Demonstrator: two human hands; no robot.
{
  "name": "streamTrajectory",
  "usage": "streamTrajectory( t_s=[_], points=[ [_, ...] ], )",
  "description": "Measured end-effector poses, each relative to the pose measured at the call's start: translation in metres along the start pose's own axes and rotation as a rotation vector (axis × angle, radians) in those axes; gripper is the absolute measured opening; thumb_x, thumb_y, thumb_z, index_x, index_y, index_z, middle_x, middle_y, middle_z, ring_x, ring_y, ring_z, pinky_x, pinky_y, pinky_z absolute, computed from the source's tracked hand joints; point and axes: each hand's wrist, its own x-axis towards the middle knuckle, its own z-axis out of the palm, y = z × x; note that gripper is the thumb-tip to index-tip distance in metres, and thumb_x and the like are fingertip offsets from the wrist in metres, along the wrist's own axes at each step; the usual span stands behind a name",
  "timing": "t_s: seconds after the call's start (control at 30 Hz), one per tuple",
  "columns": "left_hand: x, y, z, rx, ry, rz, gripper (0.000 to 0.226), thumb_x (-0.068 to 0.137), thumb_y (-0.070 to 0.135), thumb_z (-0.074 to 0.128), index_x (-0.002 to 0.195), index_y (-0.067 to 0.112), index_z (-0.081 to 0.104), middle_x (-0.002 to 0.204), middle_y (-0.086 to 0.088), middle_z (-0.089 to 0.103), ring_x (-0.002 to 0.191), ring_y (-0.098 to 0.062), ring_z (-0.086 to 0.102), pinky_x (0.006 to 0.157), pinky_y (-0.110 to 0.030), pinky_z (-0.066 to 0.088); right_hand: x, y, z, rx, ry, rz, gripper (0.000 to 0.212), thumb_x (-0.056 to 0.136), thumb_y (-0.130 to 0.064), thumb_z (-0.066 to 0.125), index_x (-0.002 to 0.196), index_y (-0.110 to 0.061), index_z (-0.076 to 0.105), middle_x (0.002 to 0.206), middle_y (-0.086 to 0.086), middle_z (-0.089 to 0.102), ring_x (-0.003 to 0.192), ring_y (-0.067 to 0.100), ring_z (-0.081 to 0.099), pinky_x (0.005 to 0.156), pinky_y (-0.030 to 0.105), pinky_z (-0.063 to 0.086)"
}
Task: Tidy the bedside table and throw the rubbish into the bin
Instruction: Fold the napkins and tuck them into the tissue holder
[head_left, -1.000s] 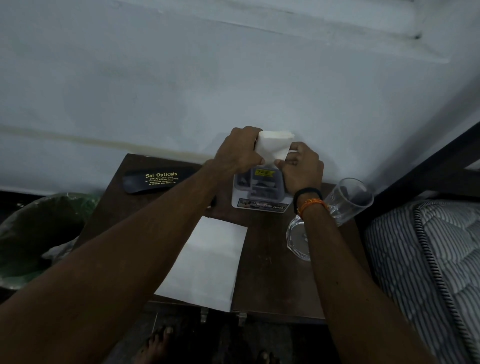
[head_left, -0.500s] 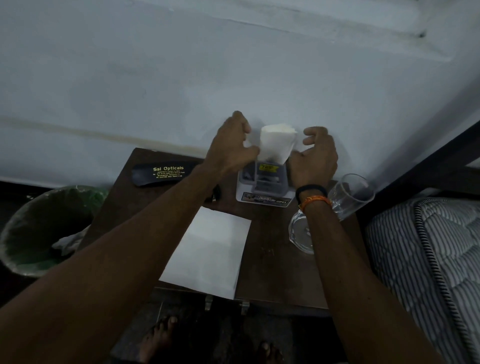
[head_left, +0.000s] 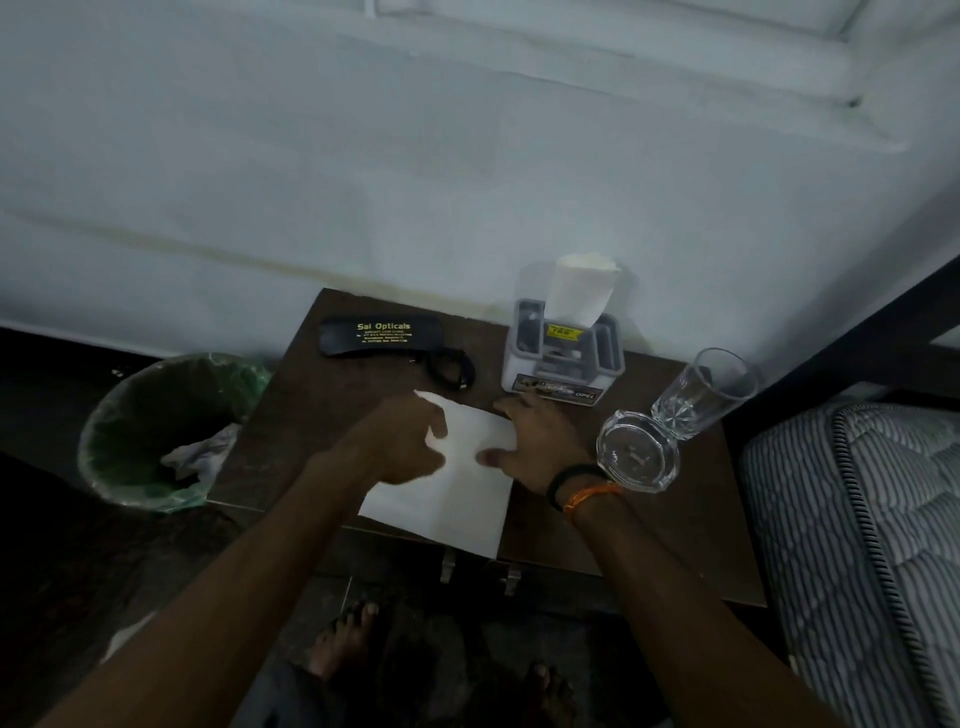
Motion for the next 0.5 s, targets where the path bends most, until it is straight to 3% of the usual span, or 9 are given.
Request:
streamTrajectory(
  t_s=[0.07,0.13,0.3,0.4,0.5],
  points=[
    [-0.008,-0.001,0.011,0.023,-0.092,-0.008,0.047,0.087,0.032,0.07,0.13,0.018,0.056,0.132,-0.003,0.046,0.122,-0.02,0.047,0.096,-0.027,0.041,0.002,-0.004,0.004,-0.022,0.011,0.019,0.084,0.075,-0.052,0.075,0.143,-0.017,0.041,0.147,0.008,0.041,0.135,0.028,0.035,0.111,0.039,0.032],
    [-0.011,-0.001,0.019,0.029,-0.109,-0.015,0.05,0.087,0.035,0.07,0.131,0.017,0.055,0.134,-0.004,0.042,0.124,-0.023,0.045,0.1,-0.033,0.043,0.004,-0.007,0.005,-0.028,0.029,0.045,0.084,0.069,-0.053,0.079,0.138,-0.018,0.047,0.142,0.007,0.046,0.131,0.028,0.039,0.108,0.04,0.037],
    [-0.013,0.0,0.026,0.043,-0.064,-0.005,0.053,0.088,0.037,0.068,0.133,0.014,0.054,0.137,-0.006,0.041,0.124,-0.026,0.047,0.103,-0.039,0.045,0.013,-0.009,0.004,0.03,0.052,0.138,0.068,0.054,-0.057,0.085,0.103,-0.014,0.067,0.111,0.008,0.065,0.106,0.027,0.058,0.089,0.038,0.05],
    [-0.013,-0.005,0.029,0.018,-0.038,0.014,0.052,0.087,0.037,0.069,0.131,0.014,0.056,0.136,-0.005,0.042,0.124,-0.025,0.047,0.104,-0.039,0.044,0.014,-0.009,0.007,0.116,0.055,0.184,0.073,0.058,-0.048,0.088,0.114,-0.008,0.066,0.119,0.011,0.063,0.111,0.028,0.056,0.091,0.035,0.048],
    [-0.009,-0.018,0.026,-0.135,0.003,-0.004,0.043,0.085,0.035,0.072,0.123,0.017,0.062,0.132,-0.002,0.05,0.118,-0.019,0.051,0.097,-0.029,0.044,0.009,-0.011,0.01,0.203,0.127,0.166,0.043,0.061,-0.04,0.087,0.092,-0.017,0.066,0.098,0.005,0.065,0.093,0.024,0.06,0.073,0.029,0.046]
  ],
)
